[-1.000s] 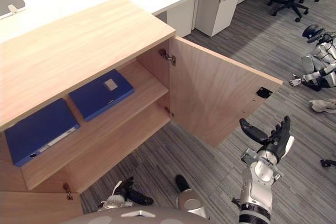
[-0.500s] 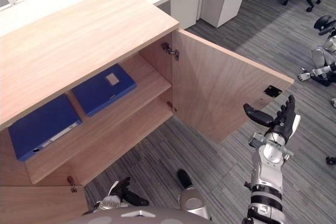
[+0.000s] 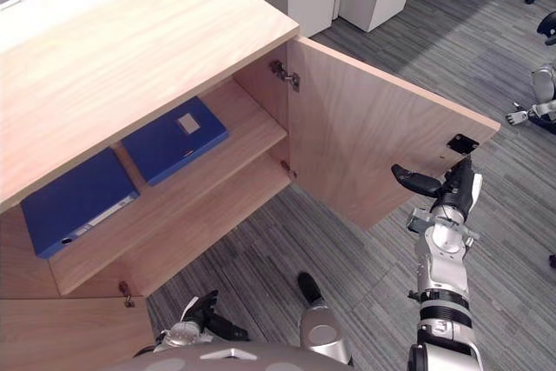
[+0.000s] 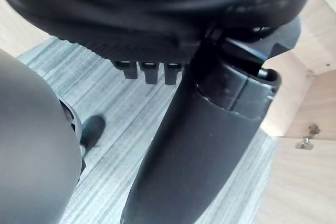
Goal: Walk over to the cabinet, pick up the folder, carry it to the office cabinet, place the folder inside the office cabinet, then close the office cabinet door
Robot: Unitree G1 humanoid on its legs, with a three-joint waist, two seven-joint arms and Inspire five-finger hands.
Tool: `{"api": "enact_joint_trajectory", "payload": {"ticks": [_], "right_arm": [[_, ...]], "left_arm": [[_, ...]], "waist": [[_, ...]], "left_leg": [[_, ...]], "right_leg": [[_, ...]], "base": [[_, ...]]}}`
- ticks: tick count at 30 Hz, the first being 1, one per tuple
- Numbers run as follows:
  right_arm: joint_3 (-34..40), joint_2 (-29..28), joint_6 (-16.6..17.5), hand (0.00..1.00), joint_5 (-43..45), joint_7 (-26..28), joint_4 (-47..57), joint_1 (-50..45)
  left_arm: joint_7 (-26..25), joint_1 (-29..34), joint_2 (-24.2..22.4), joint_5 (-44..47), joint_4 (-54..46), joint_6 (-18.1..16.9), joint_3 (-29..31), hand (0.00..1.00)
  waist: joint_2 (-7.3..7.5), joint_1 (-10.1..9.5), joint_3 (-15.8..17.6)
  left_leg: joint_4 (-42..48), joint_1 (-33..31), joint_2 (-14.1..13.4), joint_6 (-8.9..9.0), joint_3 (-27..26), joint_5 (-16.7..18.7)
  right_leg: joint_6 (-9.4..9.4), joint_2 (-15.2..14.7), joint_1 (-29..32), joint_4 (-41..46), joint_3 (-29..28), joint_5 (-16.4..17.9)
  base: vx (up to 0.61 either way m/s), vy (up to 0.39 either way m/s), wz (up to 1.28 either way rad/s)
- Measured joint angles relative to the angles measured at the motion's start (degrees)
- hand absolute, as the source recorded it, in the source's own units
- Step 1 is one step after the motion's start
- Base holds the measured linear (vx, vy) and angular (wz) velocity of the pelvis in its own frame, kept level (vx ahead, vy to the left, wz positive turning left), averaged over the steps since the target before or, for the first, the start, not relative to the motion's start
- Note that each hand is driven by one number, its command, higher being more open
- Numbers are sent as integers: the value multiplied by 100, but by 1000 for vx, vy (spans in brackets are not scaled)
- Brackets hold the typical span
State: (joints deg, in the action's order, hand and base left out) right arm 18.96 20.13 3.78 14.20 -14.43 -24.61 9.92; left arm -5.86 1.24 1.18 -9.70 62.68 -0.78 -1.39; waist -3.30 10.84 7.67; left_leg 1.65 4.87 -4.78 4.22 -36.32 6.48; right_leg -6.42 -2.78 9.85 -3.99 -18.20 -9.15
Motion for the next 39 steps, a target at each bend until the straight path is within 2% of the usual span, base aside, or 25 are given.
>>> {"api": "enact_joint_trajectory", "payload": {"ticks": [9,16,27,35,39], "right_arm": [[-4,-52,-4,100,175,-69,92,-10],[-79,-768,-6,100,178,-83,1222,-841],[-1592,-1856,-2,100,166,346,3302,-3381],[-2463,-2039,-4,100,164,671,3849,-4239],[-3031,-1947,-8,100,164,810,4002,-4648]], "left_arm": [[-3,-38,1,-16,-7,2,0,100],[-5,-52,25,-202,8,9,-8,100],[-36,-161,83,-217,8,29,-413,100],[-114,-154,104,-221,7,64,-521,100],[-111,-108,225,-354,6,100,-748,100]], "waist": [[10,20,26],[112,27,60],[504,70,-63],[651,51,-156],[775,19,-218]], "left_leg": [[-4,-5,62,-56,163,-52],[-11,14,-23,-37,188,-67],[176,77,-133,50,180,4],[269,50,-106,31,295,10],[286,17,-91,19,561,4]], "right_leg": [[6,-116,-101,-139,226,-62],[48,-24,-158,-143,245,-114],[95,72,-221,-66,179,-150],[100,16,-219,60,232,-141],[124,-56,-283,95,404,-84]], "base": [[-5,-8,8],[35,-18,-2],[5,-18,-5],[-1,-3,5],[-4,-6,20]]}}
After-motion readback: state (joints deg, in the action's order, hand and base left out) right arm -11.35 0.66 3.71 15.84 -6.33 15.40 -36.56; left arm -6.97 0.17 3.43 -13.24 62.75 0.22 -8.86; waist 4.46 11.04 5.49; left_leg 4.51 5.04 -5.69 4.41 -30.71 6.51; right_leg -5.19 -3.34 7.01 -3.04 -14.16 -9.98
